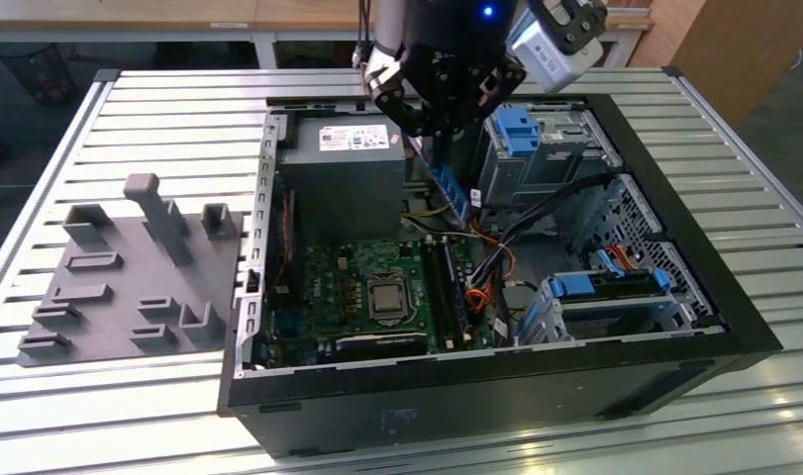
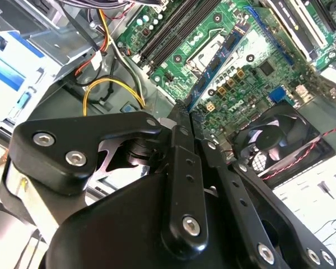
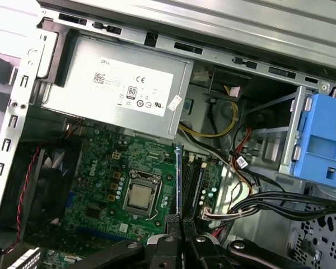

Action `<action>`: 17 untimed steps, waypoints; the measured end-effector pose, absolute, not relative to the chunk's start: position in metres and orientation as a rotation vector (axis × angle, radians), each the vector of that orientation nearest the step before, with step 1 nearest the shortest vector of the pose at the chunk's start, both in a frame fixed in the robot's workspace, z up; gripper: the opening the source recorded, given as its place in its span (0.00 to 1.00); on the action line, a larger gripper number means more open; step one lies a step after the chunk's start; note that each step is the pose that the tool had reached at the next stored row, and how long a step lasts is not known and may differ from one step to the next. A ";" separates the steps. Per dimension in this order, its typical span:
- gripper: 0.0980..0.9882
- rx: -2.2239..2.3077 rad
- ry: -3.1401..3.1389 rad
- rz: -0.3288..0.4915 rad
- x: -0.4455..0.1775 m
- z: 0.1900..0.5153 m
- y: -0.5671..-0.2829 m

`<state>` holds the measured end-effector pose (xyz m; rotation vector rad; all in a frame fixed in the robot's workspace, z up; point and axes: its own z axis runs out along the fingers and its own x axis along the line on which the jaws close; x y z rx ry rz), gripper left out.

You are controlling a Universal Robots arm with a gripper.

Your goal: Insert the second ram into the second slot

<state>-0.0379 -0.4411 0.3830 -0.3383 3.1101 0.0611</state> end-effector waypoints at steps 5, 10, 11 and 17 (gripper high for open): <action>0.04 -0.257 3.117 0.060 -0.038 0.383 -0.441; 0.04 -0.168 3.122 0.059 -0.038 0.383 -0.441; 0.04 -0.153 3.123 0.059 -0.038 0.383 -0.441; 0.04 -0.078 3.124 0.059 -0.038 0.382 -0.441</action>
